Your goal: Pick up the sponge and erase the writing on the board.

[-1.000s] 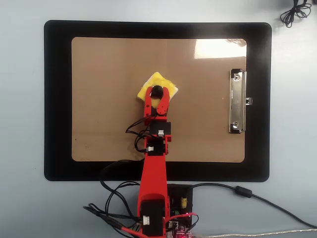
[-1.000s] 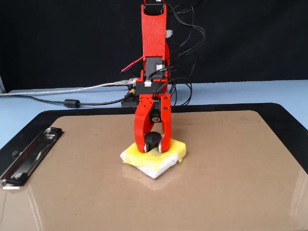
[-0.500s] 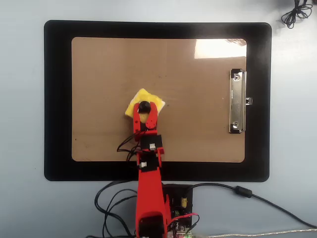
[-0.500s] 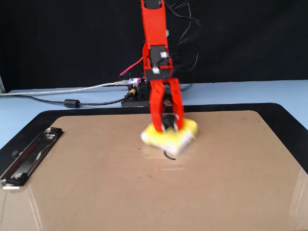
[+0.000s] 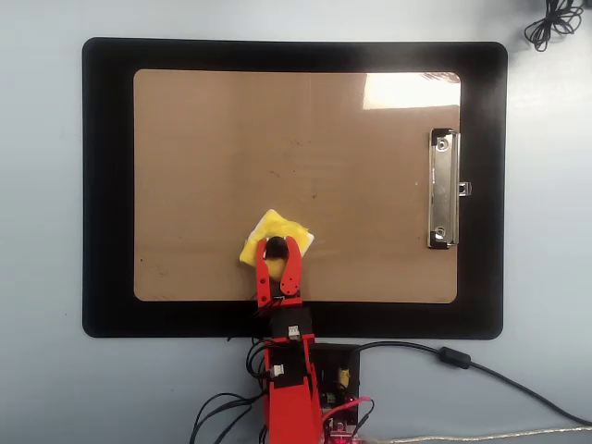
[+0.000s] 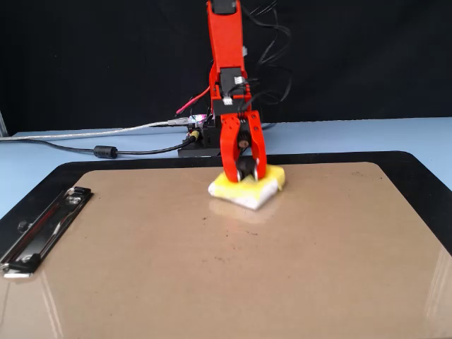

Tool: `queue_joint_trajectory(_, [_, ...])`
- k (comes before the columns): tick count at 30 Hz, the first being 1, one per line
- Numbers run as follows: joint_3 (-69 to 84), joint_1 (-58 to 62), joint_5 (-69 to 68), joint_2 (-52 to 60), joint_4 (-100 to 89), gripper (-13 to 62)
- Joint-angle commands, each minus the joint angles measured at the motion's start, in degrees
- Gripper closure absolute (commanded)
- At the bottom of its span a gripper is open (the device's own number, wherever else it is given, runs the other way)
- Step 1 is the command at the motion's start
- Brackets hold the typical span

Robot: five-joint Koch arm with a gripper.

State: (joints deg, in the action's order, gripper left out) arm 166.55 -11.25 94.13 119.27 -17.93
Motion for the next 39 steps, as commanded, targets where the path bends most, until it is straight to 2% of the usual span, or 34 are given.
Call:
queue_joint_trajectory(1, [-1.9, 0.0, 2.1, -1.5, -1.1, 57.5])
queue_joint_trajectory(3, [-9.4, 0.1, 2.2, -9.7, -1.1, 57.4])
queue_joint_trajectory(8, [-36.3, 0.8, 2.3, -38.6, -1.6, 57.5])
queue_joint_trajectory(11, [-46.5, 1.2, 2.5, -48.2, -1.6, 57.4])
queue_joint_trajectory(13, [-44.9, 1.3, 2.6, -46.9, -1.6, 57.4])
queue_joint_trajectory(15, [-37.6, 1.5, 2.6, -41.0, -1.6, 57.4])
queue_joint_trajectory(20, [-12.1, 6.9, 2.5, -14.3, -1.5, 57.4])
queue_joint_trajectory(23, [-4.3, 10.8, 1.9, -3.7, -1.0, 57.4])
queue_joint_trajectory(27, [-9.8, 15.5, 1.8, -10.5, -1.4, 57.5])
queue_joint_trajectory(35, [-34.5, 20.7, 2.1, -40.9, -7.9, 57.4])
queue_joint_trajectory(39, [-25.8, 20.5, 2.0, -35.6, -11.7, 57.4])
